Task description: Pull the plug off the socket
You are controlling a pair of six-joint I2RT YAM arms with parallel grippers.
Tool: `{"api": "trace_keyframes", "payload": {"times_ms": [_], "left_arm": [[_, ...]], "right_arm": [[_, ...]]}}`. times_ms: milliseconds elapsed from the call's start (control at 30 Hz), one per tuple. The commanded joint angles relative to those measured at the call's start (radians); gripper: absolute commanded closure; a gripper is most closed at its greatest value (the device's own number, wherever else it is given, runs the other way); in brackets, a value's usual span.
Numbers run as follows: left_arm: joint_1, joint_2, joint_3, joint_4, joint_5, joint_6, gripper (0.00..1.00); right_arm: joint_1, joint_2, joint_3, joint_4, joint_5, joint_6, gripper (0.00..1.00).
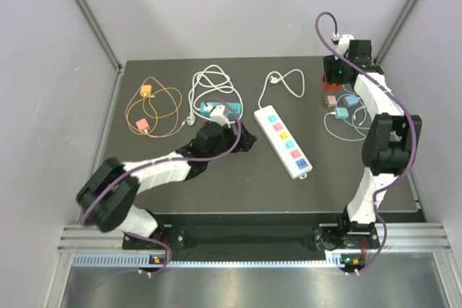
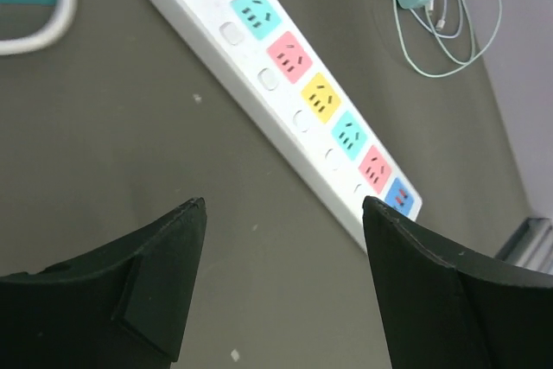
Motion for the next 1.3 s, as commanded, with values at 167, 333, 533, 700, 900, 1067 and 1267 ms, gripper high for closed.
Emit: {"api": "trace_keyframes", "payload": {"times_ms": [167, 333, 533, 700, 900, 1067, 1267], "left_arm": [[0.015, -0.435, -0.184, -0.287, -0.228, 0.146, 0.09], [0.02, -0.685, -0.277, -0.408, -0.274, 0.12, 0.04], [0.018, -0.908, -0.366, -0.536, -0.282, 0.051, 0.03], [0.018, -1.015, -0.402, -0.617, -0.291, 0.021, 0.02], [0.018, -1.066, -0.396, -0.66, -0.274, 0.009, 0.02], [0.02, -1.075, -0.386, -0.666, -0.262, -0.002, 0.02], [0.02, -1.089, -0.356, -0.698, -0.254, 0.001, 0.02]], "right_arm": [[-0.044, 0.231, 0.226, 0.063, 0.06, 0.001, 0.91], [-0.053, 0.316, 0.295, 0.06, 0.074, 0.006, 0.83], [-0.065, 0.359, 0.315, 0.071, 0.08, 0.008, 0.74], [-0.087, 0.354, 0.295, 0.062, 0.053, 0.009, 0.51], [-0.119, 0.282, 0.24, 0.066, 0.007, 0.012, 0.27], [-0.149, 0.218, 0.216, 0.057, -0.039, 0.014, 0.16], [-0.166, 0.069, 0.145, 0.028, -0.172, -0.037, 0.0]]}}
